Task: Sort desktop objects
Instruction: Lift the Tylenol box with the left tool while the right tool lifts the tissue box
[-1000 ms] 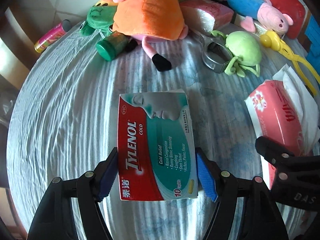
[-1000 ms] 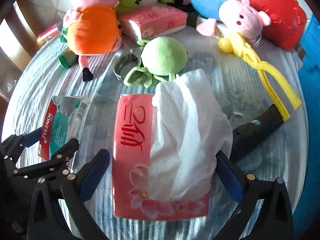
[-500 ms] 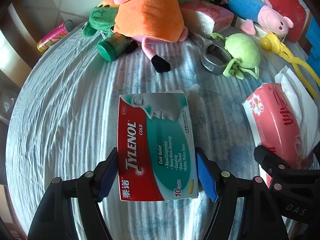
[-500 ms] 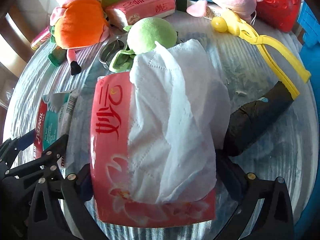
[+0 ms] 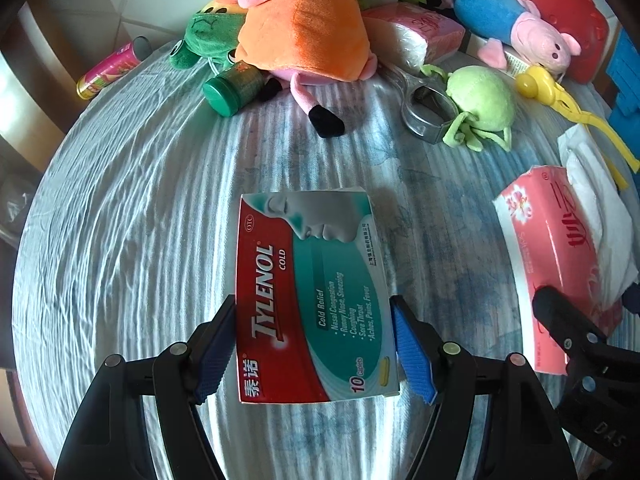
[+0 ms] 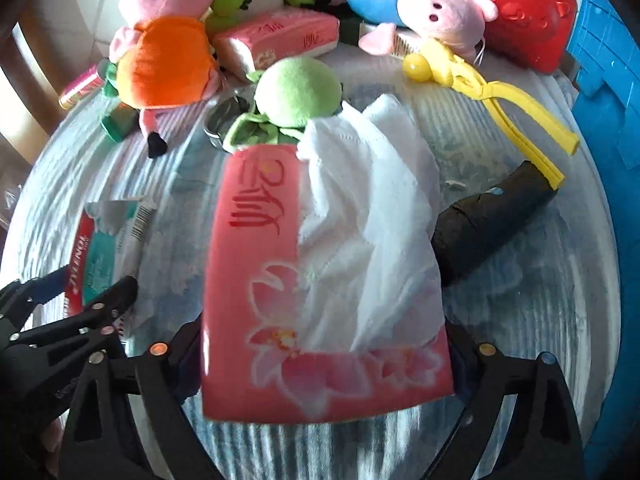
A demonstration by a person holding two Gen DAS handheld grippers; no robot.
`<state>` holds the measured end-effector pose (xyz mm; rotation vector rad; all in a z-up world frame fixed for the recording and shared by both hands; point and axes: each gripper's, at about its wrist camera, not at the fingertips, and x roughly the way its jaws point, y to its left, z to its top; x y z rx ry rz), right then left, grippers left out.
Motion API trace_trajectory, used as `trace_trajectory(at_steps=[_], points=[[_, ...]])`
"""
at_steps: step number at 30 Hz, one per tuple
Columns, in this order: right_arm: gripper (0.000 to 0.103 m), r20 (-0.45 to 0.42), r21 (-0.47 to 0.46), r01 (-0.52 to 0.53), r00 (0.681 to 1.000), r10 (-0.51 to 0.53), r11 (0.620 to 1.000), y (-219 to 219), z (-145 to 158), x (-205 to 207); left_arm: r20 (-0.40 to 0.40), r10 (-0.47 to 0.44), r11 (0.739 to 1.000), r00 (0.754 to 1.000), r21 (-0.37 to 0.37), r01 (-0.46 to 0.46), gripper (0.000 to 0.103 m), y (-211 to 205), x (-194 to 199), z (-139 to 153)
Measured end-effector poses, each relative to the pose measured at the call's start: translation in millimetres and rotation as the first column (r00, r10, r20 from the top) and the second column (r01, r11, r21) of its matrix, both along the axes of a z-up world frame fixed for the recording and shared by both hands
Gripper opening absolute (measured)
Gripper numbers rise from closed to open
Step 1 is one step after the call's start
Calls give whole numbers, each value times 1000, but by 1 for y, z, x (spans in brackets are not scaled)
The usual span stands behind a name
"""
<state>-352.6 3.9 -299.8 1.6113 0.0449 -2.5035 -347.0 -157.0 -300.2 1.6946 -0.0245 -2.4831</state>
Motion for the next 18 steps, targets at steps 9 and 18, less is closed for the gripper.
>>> trace_trajectory(at_steps=[9, 18], points=[[84, 2, 23, -27, 1000, 27, 999, -8, 2, 13, -27, -5, 999, 1000, -42, 4, 72, 8, 21, 13], [84, -203, 21, -42, 978, 46, 999, -15, 80, 44, -192, -23, 999, 981, -28, 17, 72, 13, 59, 84]])
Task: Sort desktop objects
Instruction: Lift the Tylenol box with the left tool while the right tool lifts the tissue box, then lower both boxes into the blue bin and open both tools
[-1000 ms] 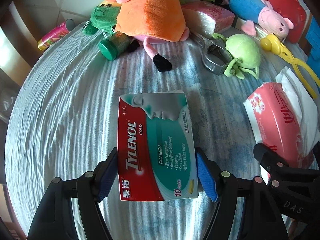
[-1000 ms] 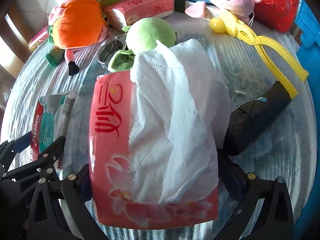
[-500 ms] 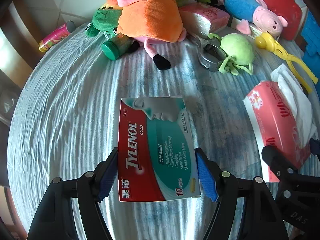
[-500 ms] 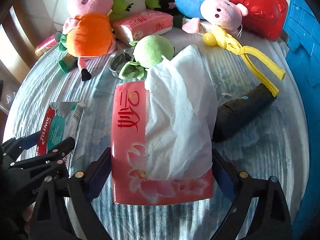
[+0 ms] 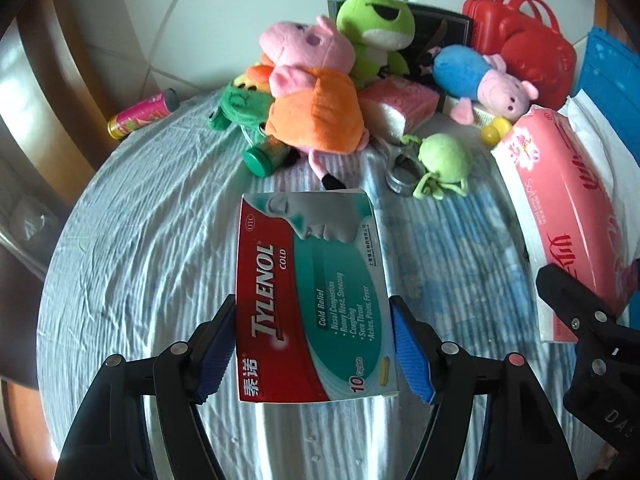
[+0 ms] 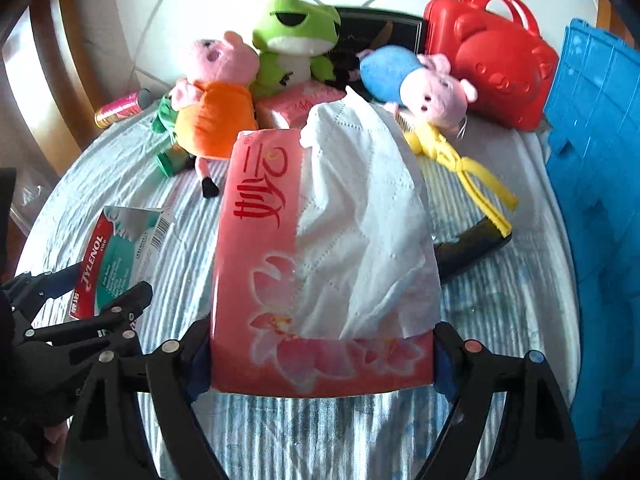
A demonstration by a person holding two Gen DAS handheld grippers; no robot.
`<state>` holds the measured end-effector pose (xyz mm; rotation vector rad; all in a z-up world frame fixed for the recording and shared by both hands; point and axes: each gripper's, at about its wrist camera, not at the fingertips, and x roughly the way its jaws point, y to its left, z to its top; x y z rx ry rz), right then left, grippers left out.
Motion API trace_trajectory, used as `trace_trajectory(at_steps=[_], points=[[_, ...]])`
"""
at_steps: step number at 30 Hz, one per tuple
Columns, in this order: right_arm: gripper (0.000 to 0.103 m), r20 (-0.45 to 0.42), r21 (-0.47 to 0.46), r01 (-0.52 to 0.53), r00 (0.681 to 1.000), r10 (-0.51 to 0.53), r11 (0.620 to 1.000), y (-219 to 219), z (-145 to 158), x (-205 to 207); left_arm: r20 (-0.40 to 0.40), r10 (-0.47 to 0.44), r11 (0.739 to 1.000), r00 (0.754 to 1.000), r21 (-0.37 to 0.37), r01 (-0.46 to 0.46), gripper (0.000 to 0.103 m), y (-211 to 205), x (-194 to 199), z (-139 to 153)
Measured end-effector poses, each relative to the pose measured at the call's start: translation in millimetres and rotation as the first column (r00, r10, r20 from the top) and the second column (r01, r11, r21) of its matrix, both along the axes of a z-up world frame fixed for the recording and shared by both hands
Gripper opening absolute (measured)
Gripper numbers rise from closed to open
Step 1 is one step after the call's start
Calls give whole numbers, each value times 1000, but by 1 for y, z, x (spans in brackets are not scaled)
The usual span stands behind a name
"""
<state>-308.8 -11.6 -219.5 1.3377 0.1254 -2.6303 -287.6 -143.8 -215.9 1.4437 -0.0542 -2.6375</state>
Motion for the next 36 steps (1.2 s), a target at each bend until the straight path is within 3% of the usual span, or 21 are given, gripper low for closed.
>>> trace_trajectory(at_steps=[8, 18, 28, 36], points=[[84, -191, -1, 25, 981, -24, 1000, -14, 90, 56, -170, -55, 998, 984, 25, 60, 72, -14, 34, 70], [84, -423, -9, 216, 884, -199, 976, 26, 196, 137, -379, -195, 967, 905, 80, 241, 72, 28, 70, 162], [84, -519, -69, 403, 767, -377, 913, 162, 255, 199, -510, -313, 911, 801, 78, 405, 72, 171, 97, 227], [84, -558, -66, 469, 714, -422, 881, 323, 278, 237, -548, -339, 895, 765, 63, 442, 72, 328, 114, 257]])
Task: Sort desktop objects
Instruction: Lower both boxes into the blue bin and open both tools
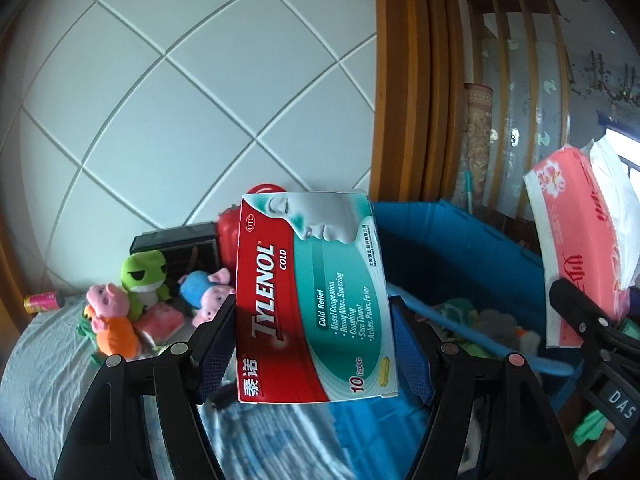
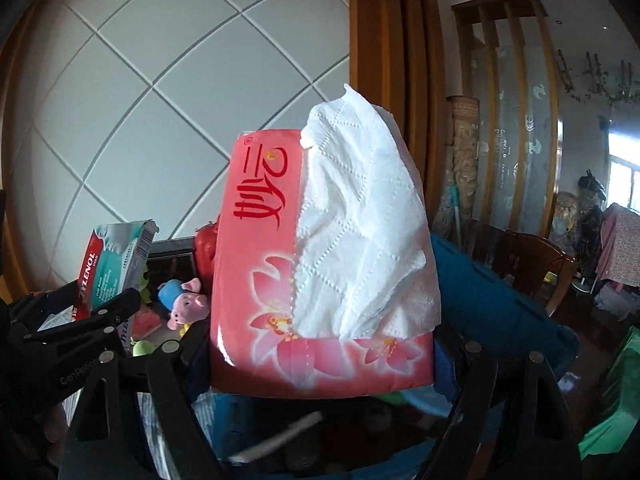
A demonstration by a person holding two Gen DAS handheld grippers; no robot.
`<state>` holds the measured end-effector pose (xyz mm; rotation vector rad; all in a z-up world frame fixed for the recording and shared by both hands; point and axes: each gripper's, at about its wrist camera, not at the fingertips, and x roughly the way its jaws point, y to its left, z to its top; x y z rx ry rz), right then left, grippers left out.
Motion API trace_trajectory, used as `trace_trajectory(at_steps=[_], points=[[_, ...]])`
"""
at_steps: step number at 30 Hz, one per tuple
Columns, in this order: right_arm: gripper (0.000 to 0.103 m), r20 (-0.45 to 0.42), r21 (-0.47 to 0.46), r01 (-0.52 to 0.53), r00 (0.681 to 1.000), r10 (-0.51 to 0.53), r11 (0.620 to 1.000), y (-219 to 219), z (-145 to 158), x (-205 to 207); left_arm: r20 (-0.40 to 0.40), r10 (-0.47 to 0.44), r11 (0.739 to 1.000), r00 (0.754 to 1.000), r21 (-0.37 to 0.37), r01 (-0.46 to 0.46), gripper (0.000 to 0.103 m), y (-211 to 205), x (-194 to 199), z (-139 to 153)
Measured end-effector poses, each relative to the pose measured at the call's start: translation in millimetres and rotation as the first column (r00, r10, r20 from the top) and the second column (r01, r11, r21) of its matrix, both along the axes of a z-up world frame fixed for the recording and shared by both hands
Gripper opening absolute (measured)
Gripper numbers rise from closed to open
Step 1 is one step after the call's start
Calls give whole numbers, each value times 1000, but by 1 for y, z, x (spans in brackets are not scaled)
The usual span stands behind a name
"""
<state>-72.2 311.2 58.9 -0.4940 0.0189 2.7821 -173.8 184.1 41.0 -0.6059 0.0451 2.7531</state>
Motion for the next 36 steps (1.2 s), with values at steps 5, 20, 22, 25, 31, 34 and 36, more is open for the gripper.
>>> trace_trajectory(at_steps=[5, 20, 22, 25, 31, 34, 36], points=[[84, 50, -10, 26, 998, -26, 1000, 86, -11, 4, -3, -60, 998, 998, -27, 60, 72, 81, 14, 6], [84, 170, -94, 28, 985, -12, 995, 182, -62, -1, 144, -53, 990, 988, -120, 70, 78, 160, 10, -38], [84, 176, -98, 22, 984, -4, 995, 183, -63, -4, 147, -36, 991, 988, -122, 54, 82, 159, 9, -40], [85, 186, -104, 18, 982, 1, 994, 182, -65, -9, 152, -24, 991, 988, -124, 43, 83, 157, 8, -43], [94, 182, -114, 13, 983, 8, 993, 181, -63, -13, 164, -22, 991, 986, -128, 43, 83, 157, 7, -44], [99, 175, -109, 14, 984, 6, 994, 179, -61, -11, 158, -18, 991, 987, -131, 40, 83, 155, 6, -44], [99, 172, -109, 14, 985, 5, 994, 180, -60, -10, 157, -19, 991, 987, -131, 40, 83, 153, 7, -44]])
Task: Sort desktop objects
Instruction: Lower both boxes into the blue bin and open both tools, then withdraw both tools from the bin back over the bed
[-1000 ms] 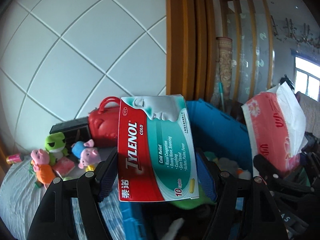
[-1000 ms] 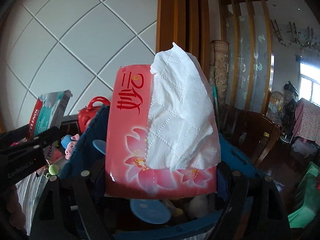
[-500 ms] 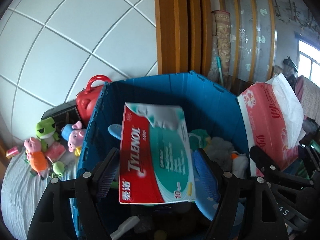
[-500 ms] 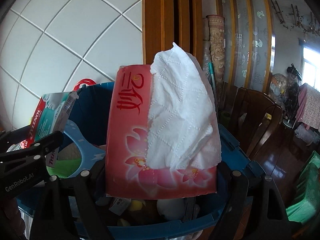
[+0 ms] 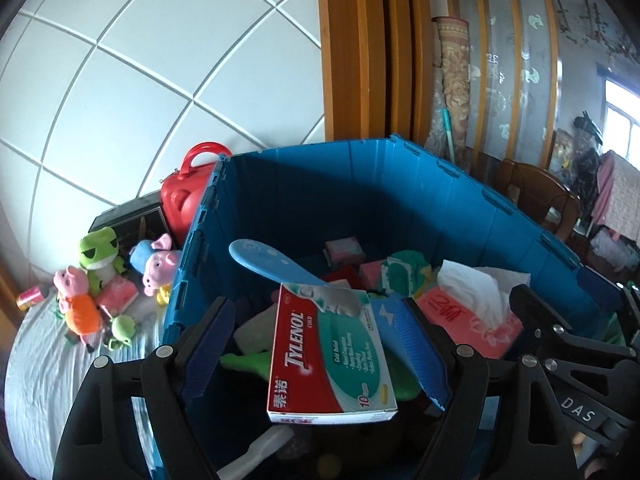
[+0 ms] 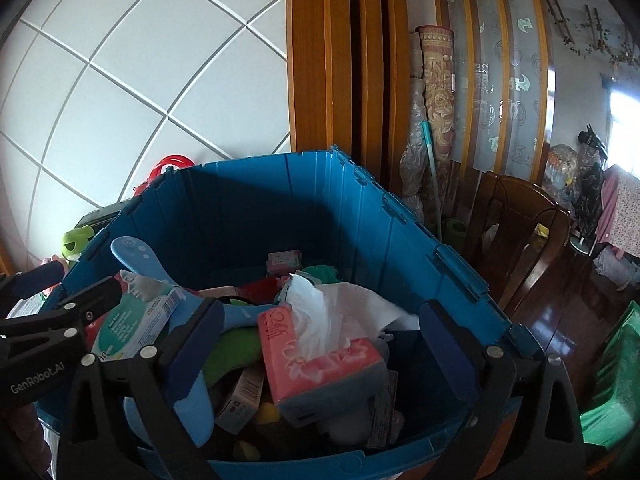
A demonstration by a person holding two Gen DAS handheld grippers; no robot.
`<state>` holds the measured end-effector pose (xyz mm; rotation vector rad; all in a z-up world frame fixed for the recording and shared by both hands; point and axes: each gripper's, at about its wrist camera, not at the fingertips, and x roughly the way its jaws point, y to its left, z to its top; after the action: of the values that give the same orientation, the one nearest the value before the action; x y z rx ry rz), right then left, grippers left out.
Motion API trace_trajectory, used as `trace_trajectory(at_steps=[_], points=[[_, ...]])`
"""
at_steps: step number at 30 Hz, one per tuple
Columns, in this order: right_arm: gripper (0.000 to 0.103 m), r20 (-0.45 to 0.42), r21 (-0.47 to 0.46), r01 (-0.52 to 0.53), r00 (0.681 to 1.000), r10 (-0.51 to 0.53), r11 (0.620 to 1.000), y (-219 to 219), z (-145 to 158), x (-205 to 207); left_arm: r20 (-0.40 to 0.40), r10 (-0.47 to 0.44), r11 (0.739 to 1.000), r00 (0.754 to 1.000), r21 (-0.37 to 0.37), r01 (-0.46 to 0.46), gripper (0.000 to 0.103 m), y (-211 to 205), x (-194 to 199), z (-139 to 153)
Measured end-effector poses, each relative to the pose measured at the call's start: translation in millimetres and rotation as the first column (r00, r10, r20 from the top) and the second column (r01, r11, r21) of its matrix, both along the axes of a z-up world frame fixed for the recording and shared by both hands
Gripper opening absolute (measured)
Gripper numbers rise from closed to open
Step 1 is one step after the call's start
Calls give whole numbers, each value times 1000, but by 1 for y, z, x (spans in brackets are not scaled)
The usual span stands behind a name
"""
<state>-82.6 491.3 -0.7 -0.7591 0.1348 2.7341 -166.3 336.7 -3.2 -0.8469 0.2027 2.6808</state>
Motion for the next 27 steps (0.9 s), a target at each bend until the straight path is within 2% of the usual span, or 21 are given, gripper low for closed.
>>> trace_trajectory(at_steps=[7, 13, 20, 24, 27], points=[[99, -18, -5, -13, 1000, 13, 1000, -15, 8, 2, -27, 15, 1000, 1000, 19, -15, 83, -26, 4, 7], [99, -77, 11, -59, 995, 60, 998, -60, 28, 4, -68, 61, 997, 996, 51, -58, 83, -81, 8, 17], [100, -200, 23, -151, 968, 152, 988, -151, 59, 2, -81, 161, 985, 984, 71, -156, 83, -196, 5, 13], [100, -254, 36, -210, 944, 213, 977, -225, 68, -12, -38, 250, 968, 967, 38, -249, 83, -280, -4, -6], [100, -241, 26, -280, 930, 278, 960, -284, 61, -32, 7, 301, 954, 954, 0, -301, 83, -338, -14, -25]])
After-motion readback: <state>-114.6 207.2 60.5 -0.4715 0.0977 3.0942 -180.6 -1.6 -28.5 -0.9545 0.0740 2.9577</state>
